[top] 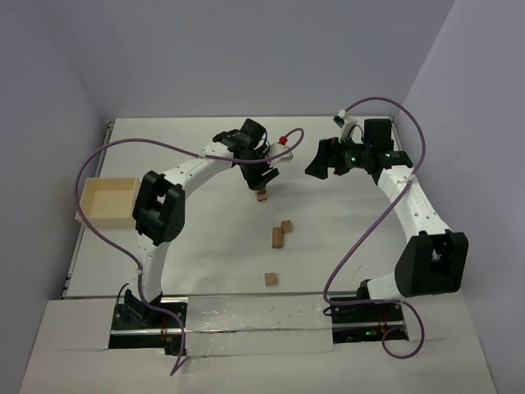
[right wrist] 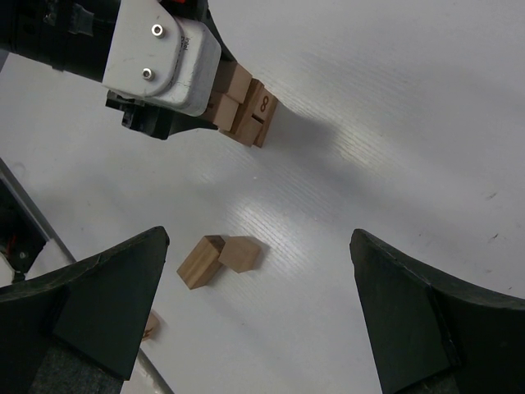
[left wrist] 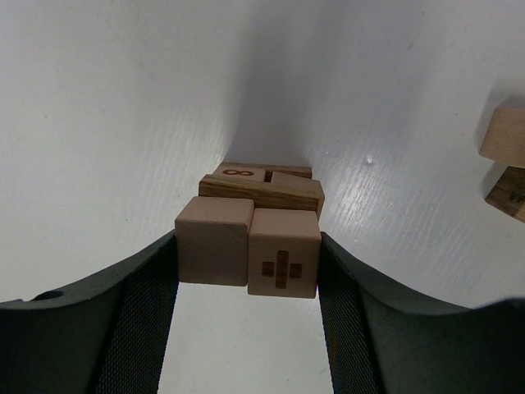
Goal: Build the wood block tower
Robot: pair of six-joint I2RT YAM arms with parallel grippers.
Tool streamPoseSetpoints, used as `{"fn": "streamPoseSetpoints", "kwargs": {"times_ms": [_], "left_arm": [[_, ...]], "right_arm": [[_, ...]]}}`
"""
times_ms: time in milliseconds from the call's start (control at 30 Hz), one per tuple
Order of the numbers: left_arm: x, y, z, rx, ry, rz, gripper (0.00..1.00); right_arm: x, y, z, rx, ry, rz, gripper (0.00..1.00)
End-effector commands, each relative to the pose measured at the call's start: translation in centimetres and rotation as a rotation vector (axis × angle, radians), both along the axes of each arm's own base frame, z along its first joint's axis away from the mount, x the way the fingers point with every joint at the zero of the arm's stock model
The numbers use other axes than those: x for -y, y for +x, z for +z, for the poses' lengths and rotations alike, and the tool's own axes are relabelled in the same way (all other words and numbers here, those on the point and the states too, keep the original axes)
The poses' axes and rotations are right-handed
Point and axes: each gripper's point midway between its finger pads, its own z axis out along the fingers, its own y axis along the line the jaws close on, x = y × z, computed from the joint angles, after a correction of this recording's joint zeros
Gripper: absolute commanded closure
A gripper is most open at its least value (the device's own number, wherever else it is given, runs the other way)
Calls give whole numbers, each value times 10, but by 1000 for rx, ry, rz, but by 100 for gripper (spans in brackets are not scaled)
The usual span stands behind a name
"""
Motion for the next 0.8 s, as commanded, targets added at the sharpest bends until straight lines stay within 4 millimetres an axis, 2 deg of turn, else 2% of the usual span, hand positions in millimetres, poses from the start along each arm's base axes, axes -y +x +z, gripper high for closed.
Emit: {"fn": "streamPoseSetpoints", "kwargs": {"times_ms": [0, 767], "left_arm": [[11, 11, 16, 42, -50, -24, 54], [14, 13, 17, 39, -60, -21, 53]], "right_arm": [[0, 7, 18, 50, 8, 16, 0], [-1, 7, 17, 47, 12, 23, 0]]}}
